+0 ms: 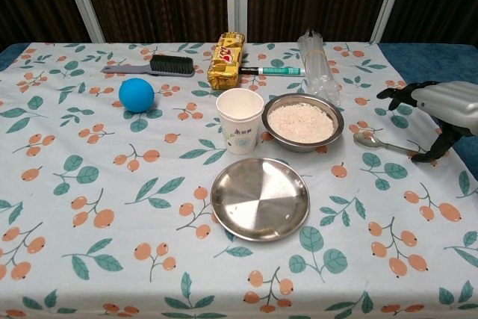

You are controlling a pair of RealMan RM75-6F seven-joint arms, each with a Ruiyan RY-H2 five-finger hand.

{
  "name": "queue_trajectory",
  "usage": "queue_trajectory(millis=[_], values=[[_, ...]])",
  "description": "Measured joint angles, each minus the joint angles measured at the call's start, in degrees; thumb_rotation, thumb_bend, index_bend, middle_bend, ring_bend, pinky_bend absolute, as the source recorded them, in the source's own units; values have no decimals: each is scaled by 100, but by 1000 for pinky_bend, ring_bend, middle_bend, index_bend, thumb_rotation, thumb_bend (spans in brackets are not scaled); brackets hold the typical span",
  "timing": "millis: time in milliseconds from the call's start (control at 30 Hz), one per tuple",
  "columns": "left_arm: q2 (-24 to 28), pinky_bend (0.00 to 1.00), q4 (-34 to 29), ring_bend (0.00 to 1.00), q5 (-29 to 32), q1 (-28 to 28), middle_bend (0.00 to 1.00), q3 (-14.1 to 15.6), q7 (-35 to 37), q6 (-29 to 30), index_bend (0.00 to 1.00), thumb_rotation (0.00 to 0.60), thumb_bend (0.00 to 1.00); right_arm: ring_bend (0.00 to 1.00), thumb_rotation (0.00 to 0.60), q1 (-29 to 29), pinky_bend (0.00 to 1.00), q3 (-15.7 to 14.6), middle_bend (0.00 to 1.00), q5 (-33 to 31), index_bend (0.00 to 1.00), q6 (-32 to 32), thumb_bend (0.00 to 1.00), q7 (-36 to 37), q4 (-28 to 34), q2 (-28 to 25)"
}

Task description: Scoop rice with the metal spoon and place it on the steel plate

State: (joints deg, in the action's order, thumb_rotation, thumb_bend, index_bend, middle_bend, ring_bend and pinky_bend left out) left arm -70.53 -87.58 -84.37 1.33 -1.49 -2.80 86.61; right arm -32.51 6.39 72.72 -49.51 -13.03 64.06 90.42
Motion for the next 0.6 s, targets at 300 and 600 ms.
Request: queue_trajectory(millis=[300, 600], values=[[8, 31, 9, 26, 33, 15, 44, -12, -13, -40, 76, 600, 31, 21, 600, -112, 0, 97, 269, -81, 70, 46, 94, 51, -49, -51], [4, 31, 26, 25, 23, 31, 44, -13, -17, -61, 76, 600, 31, 121, 600, -67, 0, -21, 451, -45, 376, 87, 142, 204, 603, -444]])
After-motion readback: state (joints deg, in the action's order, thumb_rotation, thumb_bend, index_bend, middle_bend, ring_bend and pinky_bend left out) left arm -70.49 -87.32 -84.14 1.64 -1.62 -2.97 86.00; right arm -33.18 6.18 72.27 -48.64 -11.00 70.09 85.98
